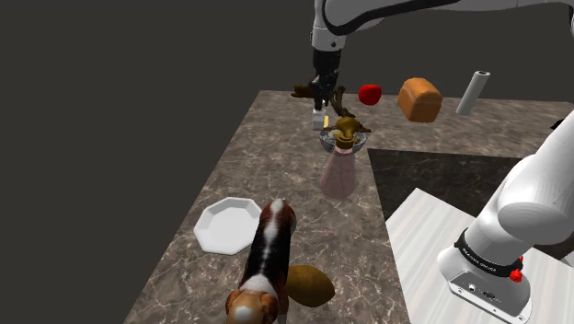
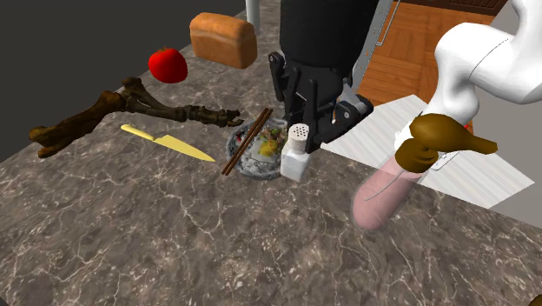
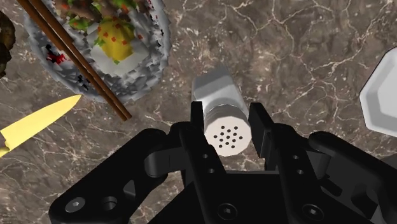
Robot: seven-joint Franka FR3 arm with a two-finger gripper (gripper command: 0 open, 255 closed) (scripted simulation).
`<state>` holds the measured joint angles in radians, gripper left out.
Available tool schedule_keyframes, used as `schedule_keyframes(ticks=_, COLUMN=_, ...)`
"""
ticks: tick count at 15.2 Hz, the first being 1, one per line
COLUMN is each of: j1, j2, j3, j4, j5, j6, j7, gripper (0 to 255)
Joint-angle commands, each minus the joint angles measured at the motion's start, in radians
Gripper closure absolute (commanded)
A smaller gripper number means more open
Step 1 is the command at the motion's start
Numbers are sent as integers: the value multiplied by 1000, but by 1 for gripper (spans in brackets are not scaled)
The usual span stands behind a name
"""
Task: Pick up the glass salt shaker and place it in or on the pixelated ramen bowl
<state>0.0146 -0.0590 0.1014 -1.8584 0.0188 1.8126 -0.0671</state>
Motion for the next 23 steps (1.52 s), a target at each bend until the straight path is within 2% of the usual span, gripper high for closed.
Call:
schedule_keyframes(ticks=1, j1=-17, j2=-14, j3=-19, j4=2, j5=0, j6=-17, j7=-36, gripper=255)
schedule_keyframes(ticks=11, j1=-123, j2=-28, j3=-146, j4=80, j5=-7, j6=-112, j7=-266, gripper=255)
schedule_keyframes(ticks=23, j1=-123, j2=-30, j3=-146, j4=-84, j5=-7, j6=50, j7=-268, gripper=255)
